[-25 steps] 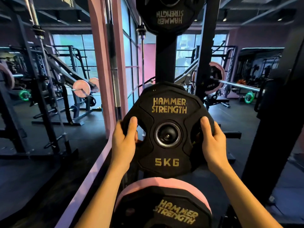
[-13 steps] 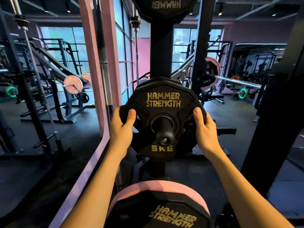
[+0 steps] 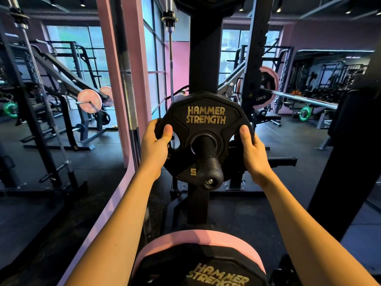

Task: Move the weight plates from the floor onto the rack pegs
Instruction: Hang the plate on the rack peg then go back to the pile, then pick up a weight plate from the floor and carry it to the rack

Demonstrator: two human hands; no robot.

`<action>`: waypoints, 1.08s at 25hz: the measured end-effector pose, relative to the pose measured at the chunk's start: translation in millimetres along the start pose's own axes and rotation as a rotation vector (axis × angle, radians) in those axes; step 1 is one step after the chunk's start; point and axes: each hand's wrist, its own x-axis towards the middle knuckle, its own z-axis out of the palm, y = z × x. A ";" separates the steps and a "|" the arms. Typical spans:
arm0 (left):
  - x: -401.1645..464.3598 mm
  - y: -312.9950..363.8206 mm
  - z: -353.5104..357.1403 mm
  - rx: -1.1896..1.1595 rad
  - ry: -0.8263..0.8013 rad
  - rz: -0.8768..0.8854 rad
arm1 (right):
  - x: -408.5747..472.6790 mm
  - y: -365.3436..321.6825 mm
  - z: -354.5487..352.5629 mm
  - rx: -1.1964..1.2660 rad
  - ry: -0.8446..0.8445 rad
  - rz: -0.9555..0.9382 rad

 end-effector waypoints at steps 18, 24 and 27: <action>-197.5 -90.8 -105.3 0.383 -0.256 -0.378 | -194.7 99.9 -42.3 -0.259 -0.023 0.354; -355.4 -162.1 -177.4 0.492 -0.429 -0.825 | -361.3 187.9 -61.6 -0.369 -0.013 0.681; -430.8 -182.8 -206.9 0.519 -0.498 -1.034 | -447.4 216.7 -76.0 -0.407 -0.017 0.882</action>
